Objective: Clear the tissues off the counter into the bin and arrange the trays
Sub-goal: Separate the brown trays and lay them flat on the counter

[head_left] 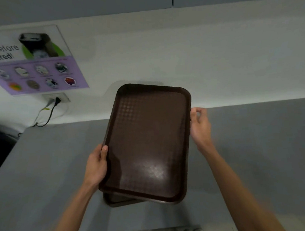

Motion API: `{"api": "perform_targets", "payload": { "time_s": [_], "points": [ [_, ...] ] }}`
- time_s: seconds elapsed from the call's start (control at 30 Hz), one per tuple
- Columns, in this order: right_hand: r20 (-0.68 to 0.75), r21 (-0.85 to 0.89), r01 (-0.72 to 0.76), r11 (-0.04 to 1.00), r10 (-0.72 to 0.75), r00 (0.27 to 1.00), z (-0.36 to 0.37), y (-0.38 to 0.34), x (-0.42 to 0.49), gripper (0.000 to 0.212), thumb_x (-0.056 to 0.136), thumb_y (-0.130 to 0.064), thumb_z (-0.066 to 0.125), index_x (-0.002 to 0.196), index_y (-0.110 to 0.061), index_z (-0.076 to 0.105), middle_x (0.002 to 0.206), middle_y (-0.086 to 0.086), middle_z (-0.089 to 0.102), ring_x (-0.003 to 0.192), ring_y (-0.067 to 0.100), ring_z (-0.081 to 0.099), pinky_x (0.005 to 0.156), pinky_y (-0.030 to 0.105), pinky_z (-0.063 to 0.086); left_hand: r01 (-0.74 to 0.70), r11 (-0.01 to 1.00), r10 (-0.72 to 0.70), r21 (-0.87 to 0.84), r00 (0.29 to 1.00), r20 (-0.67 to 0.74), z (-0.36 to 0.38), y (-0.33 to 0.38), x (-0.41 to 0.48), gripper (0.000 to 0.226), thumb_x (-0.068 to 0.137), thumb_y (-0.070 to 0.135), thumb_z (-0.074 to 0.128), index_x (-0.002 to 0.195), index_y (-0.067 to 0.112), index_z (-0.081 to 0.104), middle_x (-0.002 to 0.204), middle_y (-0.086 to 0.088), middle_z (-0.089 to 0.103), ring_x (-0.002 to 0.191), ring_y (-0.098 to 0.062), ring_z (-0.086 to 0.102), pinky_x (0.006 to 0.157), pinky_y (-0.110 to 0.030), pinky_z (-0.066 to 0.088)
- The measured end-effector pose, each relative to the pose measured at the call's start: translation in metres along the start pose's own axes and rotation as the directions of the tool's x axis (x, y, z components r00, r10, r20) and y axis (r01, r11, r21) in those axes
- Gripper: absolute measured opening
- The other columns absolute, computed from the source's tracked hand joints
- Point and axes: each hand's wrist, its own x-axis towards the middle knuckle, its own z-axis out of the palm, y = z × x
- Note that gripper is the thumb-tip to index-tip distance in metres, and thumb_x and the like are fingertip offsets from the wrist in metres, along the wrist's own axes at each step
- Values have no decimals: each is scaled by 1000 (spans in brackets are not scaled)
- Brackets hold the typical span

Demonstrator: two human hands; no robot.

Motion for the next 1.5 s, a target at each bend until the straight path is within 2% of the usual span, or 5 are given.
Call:
{"api": "perform_targets", "payload": {
  "time_s": [0.17,0.33,0.7,1.1,1.5],
  "points": [
    [171,-194,77,978,-44,984,51,32,-99,30,114,-38,36,135,-20,49,109,-2,72,89,23,68,72,28,40,137,989,-143,-50,977,-156,1,-29,-16,24,111,21,42,104,9,62,98,-10,68,88,-26,61,76,-38,42],
    [184,-360,20,933,50,982,83,79,-138,31,111,-41,29,131,-23,45,99,10,72,86,37,71,72,51,58,183,983,-177,32,975,-135,-3,-73,-24,28,110,25,43,108,7,64,101,-16,71,91,-33,67,77,-39,45],
    [240,-531,-32,847,186,953,102,144,-165,52,115,-25,29,164,-8,31,163,20,37,146,39,43,120,49,40,311,924,-302,223,950,-75,42,-144,-40,32,109,17,45,131,6,65,126,-21,68,115,-44,63,98,-47,49],
    [223,-728,6,685,229,948,114,139,-140,40,114,-37,27,145,-16,40,134,11,53,117,36,65,84,50,56,383,875,-390,296,920,-40,57,-148,-20,46,111,36,36,148,13,51,138,-26,57,123,-48,56,104,-53,46],
    [148,-731,150,666,-60,987,127,156,-146,32,108,-20,56,78,-9,51,71,16,60,49,34,64,40,37,47,350,851,-340,393,935,-98,52,-155,-36,29,110,40,30,94,18,39,115,-25,64,101,-48,63,76,-46,45]
  ]
}}
